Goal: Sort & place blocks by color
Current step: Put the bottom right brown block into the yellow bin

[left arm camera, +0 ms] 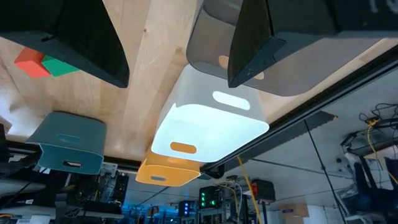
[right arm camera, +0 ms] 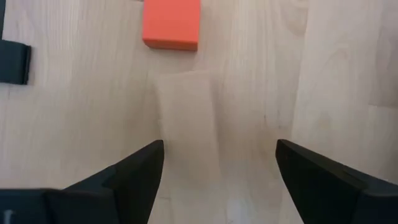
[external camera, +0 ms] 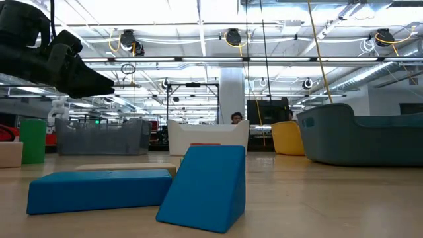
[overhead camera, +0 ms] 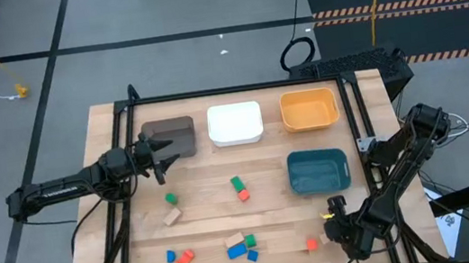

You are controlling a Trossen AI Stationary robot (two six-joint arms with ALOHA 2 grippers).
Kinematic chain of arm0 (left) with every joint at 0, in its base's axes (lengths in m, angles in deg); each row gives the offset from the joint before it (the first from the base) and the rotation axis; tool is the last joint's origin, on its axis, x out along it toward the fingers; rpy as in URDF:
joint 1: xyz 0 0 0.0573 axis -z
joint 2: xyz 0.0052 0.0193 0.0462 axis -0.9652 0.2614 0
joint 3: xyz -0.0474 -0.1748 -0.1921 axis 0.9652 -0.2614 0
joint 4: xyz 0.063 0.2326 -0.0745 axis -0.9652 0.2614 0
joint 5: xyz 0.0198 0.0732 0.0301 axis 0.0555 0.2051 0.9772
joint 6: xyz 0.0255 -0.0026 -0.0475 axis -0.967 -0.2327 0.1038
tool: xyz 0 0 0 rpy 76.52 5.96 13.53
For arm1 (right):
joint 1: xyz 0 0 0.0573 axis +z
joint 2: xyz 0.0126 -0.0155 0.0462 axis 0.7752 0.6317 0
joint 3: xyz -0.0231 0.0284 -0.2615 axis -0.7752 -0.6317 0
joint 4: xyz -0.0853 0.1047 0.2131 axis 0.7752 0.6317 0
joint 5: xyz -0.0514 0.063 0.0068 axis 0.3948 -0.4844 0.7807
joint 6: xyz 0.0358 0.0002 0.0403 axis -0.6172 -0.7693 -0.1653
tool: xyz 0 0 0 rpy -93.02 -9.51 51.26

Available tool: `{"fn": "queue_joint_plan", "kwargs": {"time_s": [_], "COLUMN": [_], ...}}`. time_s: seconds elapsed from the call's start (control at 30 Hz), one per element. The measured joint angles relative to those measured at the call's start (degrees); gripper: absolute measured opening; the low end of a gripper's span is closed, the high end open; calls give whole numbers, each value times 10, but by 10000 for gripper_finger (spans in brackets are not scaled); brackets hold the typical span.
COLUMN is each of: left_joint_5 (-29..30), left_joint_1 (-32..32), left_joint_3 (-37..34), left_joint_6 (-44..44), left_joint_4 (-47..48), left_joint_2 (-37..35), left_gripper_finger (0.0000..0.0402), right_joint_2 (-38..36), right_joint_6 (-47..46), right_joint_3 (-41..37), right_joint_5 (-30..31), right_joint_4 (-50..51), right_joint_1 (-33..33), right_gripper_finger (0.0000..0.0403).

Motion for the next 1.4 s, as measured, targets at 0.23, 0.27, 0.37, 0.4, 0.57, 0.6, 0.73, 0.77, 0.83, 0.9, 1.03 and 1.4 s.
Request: {"fn": "queue_joint_plan", "kwargs": {"time_s": [0.23, 0.27, 0.37, 0.4, 0.57, 0.6, 0.73, 0.77, 0.83, 0.9, 1.03, 1.4], "left_joint_5": [0, 0, 0, 0, 0, 0, 0, 0, 0, 0, 0, 0], "left_joint_1": [0, 0, 0, 0, 0, 0, 0, 0, 0, 0, 0, 0], "left_joint_3": [0, 0, 0, 0, 0, 0, 0, 0, 0, 0, 0, 0], "left_joint_6": [0, 0, 0, 0, 0, 0, 0, 0, 0, 0, 0, 0], "left_joint_4": [0, 0, 0, 0, 0, 0, 0, 0, 0, 0, 0, 0], "left_joint_2": [0, 0, 0, 0, 0, 0, 0, 0, 0, 0, 0, 0], "left_gripper_finger": [273, 273, 273, 273, 273, 273, 273, 273, 273, 273, 273, 273], "right_joint_2": [0, 0, 2, 3, 16, 17, 16, 15, 14, 14, 13, -57], "right_joint_6": [0, 0, 0, 0, -3, -10, -45, -51, -59, -61, -61, -34], "right_joint_3": [0, 0, 0, -2, -32, -38, -48, -49, -50, -50, -50, -52], "right_joint_5": [-4, -4, -4, -4, -4, -3, 6, 12, 18, 21, 22, 29], "right_joint_4": [-15, -16, -16, -18, -82, -92, -101, -101, -100, -102, -103, -138], "right_joint_1": [10, 13, 20, 22, 25, 25, 24, 24, 24, 24, 24, 6], "right_gripper_finger": [261, 255, 239, 234, 218, 216, 198, 190, 168, 141, 113, 113]}}
